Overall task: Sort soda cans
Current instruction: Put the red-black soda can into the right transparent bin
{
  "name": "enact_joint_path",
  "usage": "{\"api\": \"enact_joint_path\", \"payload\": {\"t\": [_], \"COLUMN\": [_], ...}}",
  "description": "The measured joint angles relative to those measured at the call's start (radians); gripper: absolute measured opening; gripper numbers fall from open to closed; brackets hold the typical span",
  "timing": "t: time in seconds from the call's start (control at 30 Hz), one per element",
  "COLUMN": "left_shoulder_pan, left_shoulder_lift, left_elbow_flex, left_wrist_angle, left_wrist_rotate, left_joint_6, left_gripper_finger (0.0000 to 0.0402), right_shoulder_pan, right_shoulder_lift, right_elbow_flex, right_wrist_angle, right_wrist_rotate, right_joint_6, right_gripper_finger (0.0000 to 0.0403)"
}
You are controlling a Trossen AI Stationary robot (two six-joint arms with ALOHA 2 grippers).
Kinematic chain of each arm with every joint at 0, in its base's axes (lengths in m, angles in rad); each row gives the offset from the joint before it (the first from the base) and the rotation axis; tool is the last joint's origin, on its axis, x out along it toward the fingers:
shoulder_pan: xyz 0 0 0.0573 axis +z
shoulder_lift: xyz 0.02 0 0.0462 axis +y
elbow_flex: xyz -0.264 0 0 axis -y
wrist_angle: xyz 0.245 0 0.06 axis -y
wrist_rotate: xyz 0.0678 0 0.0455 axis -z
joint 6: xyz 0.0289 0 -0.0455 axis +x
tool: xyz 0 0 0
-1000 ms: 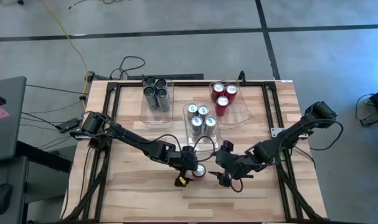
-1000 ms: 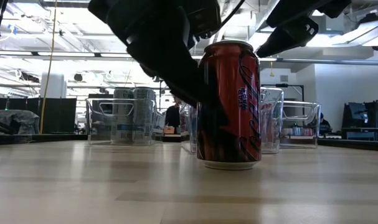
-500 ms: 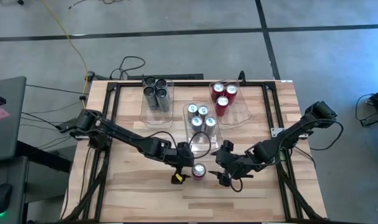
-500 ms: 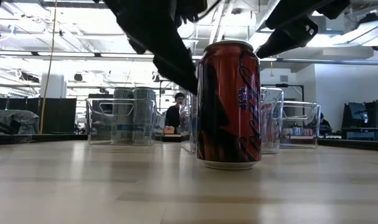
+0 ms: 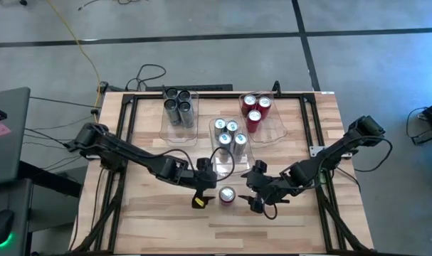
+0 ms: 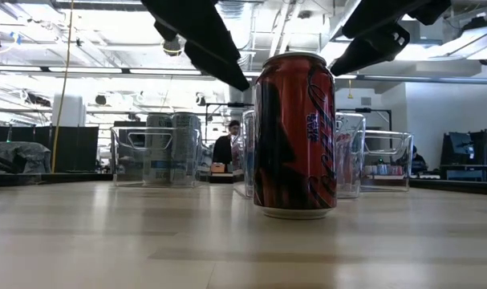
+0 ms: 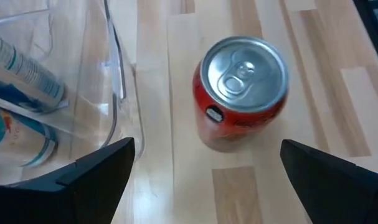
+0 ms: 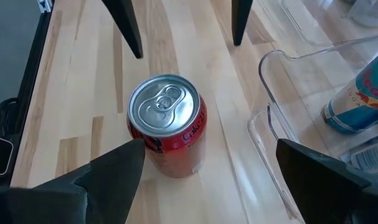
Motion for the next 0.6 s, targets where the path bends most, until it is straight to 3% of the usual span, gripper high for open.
{"api": "enact_joint_path", "payload": {"t": [0.17,0.37,0.6], "left_shoulder_pan": [-0.013,-0.044,-0.080], "left_shoulder_lift": [-0.026,-0.026,-0.025], "left_elbow_flex": [0.000,-0.028,-0.088], "left_wrist_angle": [-0.034,-0.074,-0.058], "left_wrist_rotate": [-0.009,-0.118,-0.170], "left_joint_6": [-0.001,-0.044,-0.131], "left_gripper_finger": [0.0397,0.0397,0.0397], "right_shoulder_pan": [0.006,0.036,0.046], "right_shoulder_lift": [0.000,0.041,0.098], "right_elbow_flex": [0.000,0.000,0.000], "right_wrist_angle": [0.014,0.125,0.155], "right_wrist_rotate": [0.000,0.012,0.058], "right_joint_6": [-0.006,-0.101,-0.161], "right_gripper_finger": [0.0380,0.0380,0.0380]}}
